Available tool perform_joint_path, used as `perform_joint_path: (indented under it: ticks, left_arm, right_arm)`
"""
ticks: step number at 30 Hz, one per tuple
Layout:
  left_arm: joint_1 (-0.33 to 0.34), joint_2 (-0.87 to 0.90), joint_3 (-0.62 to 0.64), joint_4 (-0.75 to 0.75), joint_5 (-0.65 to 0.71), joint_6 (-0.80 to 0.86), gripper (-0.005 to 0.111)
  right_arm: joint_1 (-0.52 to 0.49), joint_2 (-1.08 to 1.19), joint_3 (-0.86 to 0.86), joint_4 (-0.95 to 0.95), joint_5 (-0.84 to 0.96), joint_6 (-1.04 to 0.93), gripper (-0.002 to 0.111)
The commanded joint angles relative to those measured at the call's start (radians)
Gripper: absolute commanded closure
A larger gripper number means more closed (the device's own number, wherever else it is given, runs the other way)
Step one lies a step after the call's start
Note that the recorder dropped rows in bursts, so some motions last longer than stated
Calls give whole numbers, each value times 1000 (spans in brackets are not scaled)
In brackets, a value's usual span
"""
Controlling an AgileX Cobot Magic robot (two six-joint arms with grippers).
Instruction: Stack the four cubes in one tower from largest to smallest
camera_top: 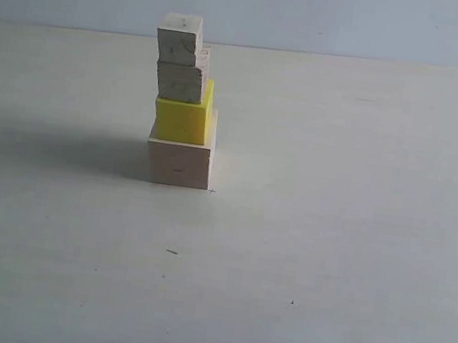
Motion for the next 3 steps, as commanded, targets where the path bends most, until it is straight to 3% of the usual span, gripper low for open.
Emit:
perform_joint_path:
  ticks: [1,3]
  left_arm:
    - [-2,-6,3,-4,-11,5,107]
    - [-2,-6,3,-4,-11,5,107]
  right_arm:
    - [2,-6,5,-8,-4,-6,108]
    - [2,-6,5,-8,-4,-4,108]
